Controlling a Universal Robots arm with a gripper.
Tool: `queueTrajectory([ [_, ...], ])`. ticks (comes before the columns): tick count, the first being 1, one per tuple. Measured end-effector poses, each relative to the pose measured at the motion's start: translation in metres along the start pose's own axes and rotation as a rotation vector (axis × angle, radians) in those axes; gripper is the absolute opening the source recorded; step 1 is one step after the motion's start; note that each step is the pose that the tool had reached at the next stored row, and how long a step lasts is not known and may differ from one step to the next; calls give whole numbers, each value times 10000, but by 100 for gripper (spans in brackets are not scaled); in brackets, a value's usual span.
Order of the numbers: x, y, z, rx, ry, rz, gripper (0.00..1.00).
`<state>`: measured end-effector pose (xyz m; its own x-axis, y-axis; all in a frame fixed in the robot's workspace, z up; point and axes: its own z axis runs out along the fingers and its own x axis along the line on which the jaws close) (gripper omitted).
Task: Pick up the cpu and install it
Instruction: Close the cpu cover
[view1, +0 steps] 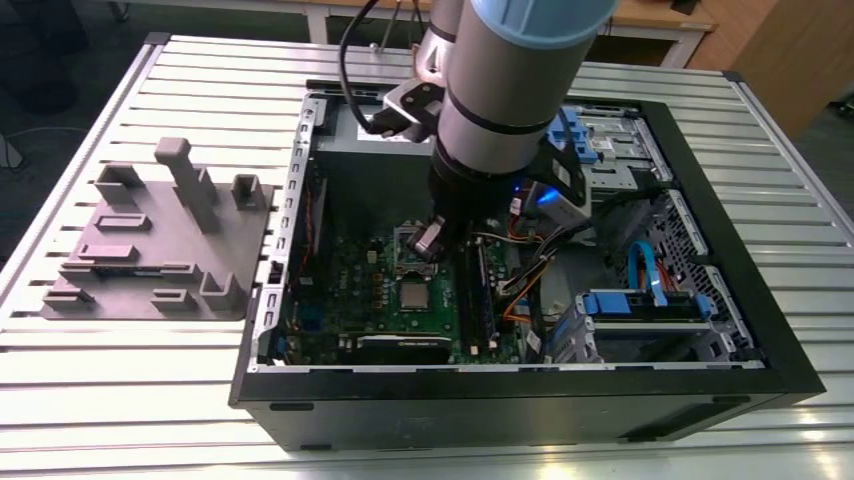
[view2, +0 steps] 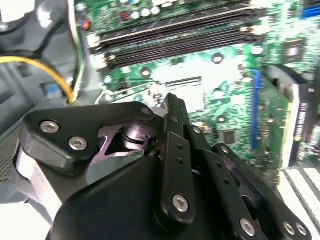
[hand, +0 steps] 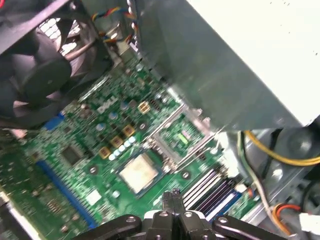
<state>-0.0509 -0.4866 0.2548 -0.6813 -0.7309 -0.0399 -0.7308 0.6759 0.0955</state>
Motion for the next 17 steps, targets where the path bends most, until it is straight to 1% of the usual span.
queueTrajectory([
  [2,0,0,1,-223,-225,-120,10],
  [3,0,0,5,-258,-260,-171,10],
  [8,1,-3,32,-254,-250,-407,10],
  [17,1,-3,34,-255,-249,-434,10],
])
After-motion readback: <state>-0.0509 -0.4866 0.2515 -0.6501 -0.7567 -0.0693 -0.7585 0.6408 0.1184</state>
